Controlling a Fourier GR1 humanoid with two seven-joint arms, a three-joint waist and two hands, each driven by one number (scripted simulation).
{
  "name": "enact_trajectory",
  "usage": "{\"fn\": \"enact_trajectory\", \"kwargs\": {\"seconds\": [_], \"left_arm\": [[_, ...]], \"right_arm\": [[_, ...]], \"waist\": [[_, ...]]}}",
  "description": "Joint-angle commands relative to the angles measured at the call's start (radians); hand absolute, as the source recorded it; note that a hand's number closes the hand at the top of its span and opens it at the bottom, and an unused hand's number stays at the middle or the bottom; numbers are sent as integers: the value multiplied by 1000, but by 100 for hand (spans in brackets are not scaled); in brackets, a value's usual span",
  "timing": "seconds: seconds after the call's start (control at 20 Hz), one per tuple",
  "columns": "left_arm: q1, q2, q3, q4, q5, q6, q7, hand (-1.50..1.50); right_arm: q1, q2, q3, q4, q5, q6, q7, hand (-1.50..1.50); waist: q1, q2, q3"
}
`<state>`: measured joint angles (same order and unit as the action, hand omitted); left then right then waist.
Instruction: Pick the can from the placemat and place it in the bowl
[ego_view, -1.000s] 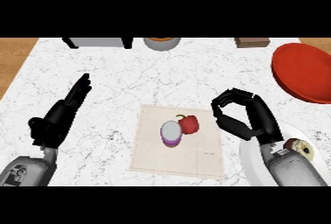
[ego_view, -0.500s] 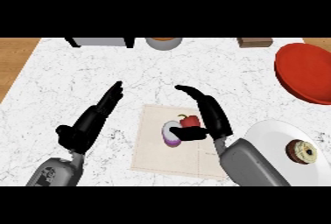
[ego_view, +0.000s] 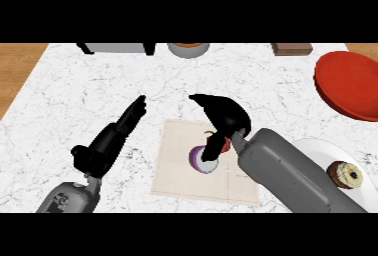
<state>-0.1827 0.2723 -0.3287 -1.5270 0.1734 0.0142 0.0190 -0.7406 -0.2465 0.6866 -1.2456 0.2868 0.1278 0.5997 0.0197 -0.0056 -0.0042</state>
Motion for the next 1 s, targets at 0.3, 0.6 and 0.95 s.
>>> {"fn": "enact_trajectory", "kwargs": {"seconds": [0.3,0.6,0.95], "left_arm": [[-47,-9,28,11,6,-15,43,0],[-12,-8,52,19,6,-38,4,0],[24,-37,32,-31,-41,-16,16,0]], "right_arm": [[-187,102,-81,36,-291,488,456,-150],[-247,198,-82,100,-310,466,555,-150],[-172,231,-20,59,-234,420,550,-150]], "waist": [[-23,2,3],[-18,4,3],[-19,3,4]]}}
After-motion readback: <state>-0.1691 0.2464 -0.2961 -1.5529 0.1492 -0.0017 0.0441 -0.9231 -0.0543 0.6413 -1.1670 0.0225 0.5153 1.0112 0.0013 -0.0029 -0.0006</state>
